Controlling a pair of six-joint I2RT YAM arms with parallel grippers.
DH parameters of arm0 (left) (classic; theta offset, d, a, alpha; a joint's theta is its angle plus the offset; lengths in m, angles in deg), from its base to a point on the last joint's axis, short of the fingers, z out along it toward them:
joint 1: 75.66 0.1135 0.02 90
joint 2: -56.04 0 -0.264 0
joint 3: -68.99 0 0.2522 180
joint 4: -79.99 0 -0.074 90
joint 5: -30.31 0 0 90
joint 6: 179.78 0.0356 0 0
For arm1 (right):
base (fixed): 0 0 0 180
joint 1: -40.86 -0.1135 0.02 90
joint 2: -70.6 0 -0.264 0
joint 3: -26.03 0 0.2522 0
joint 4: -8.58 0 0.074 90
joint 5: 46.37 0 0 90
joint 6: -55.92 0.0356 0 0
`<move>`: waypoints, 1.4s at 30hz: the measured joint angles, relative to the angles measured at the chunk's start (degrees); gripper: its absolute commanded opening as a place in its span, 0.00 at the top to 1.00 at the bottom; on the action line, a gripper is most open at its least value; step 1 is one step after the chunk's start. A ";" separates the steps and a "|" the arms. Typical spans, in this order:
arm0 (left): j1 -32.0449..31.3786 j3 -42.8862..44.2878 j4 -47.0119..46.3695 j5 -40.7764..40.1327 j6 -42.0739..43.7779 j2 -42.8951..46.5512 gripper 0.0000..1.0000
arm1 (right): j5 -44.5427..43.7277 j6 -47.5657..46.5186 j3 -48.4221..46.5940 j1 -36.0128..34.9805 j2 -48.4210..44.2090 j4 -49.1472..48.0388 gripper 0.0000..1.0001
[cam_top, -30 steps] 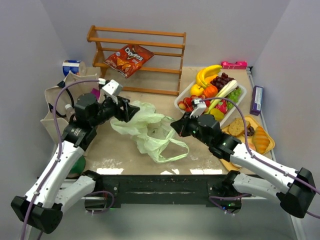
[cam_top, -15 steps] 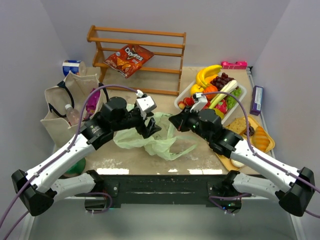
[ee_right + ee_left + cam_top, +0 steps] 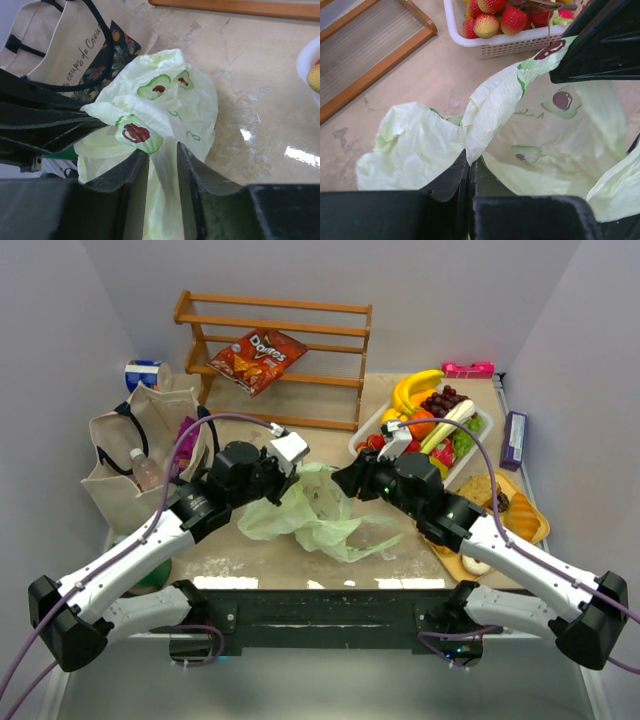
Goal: Place the mixed food into the grocery bags and tie them
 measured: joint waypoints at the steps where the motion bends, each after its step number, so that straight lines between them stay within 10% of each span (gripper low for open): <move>1: 0.13 -0.17 -0.35 -0.13 -0.79 -0.13 1.00 | 0.00 -1.29 -0.74 0.00 0.07 0.96 0.37; 4: 3.45 -0.20 -2.19 4.04 -3.98 -0.81 1.00 | 0.04 -5.81 -3.13 0.00 -0.55 2.58 0.29; 11: 21.03 -0.81 -11.96 24.90 -15.58 -4.37 1.00 | 5.75 -14.51 -4.42 0.04 -7.65 1.05 0.44; 26: 26.80 -7.10 -25.75 44.87 -27.32 -6.86 1.00 | 16.50 -20.13 -6.84 -10.43 5.68 -4.17 0.51; 42: 29.18 -9.03 -31.67 52.76 -30.75 -7.85 1.00 | -7.37 -12.92 -9.49 -8.66 16.61 3.52 0.27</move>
